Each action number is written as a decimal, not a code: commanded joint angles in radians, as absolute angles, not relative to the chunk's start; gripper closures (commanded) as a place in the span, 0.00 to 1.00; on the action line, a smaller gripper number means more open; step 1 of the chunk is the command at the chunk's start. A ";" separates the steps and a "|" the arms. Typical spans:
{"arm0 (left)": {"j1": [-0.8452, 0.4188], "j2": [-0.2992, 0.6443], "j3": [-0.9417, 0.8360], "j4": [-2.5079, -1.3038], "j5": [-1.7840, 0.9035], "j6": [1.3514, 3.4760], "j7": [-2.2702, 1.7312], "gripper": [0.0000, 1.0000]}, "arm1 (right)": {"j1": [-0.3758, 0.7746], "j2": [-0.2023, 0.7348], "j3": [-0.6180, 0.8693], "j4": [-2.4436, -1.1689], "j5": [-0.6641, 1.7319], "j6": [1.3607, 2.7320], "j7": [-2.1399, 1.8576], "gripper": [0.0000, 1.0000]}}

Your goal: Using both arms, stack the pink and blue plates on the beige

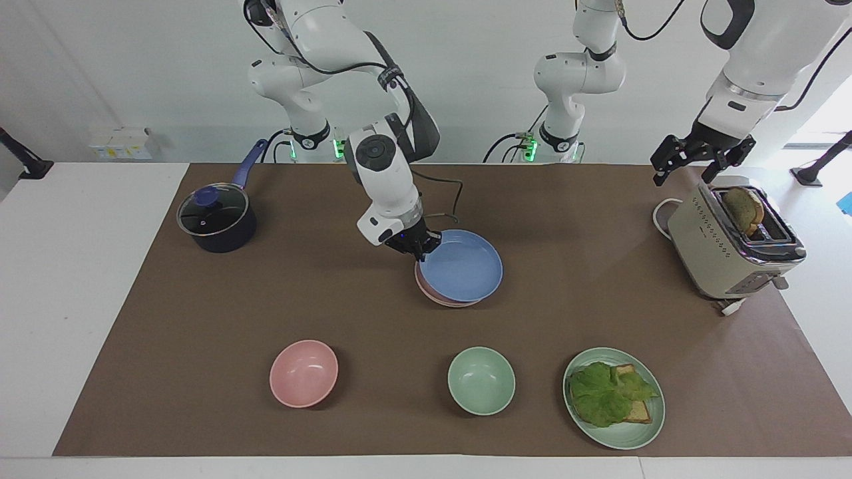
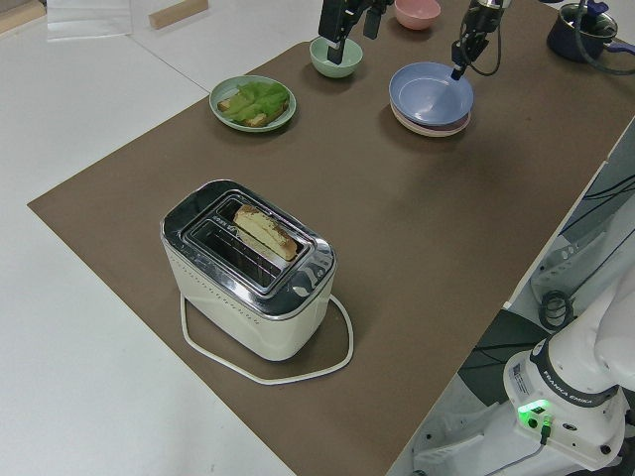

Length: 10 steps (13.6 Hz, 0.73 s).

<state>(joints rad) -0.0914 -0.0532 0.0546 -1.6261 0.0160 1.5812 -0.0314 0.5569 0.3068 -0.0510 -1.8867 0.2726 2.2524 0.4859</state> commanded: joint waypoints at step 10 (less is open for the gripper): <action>-0.083 -0.083 0.049 -1.660 0.028 1.592 -0.029 0.00 | 0.538 0.321 -0.061 -1.867 0.253 2.281 0.462 0.00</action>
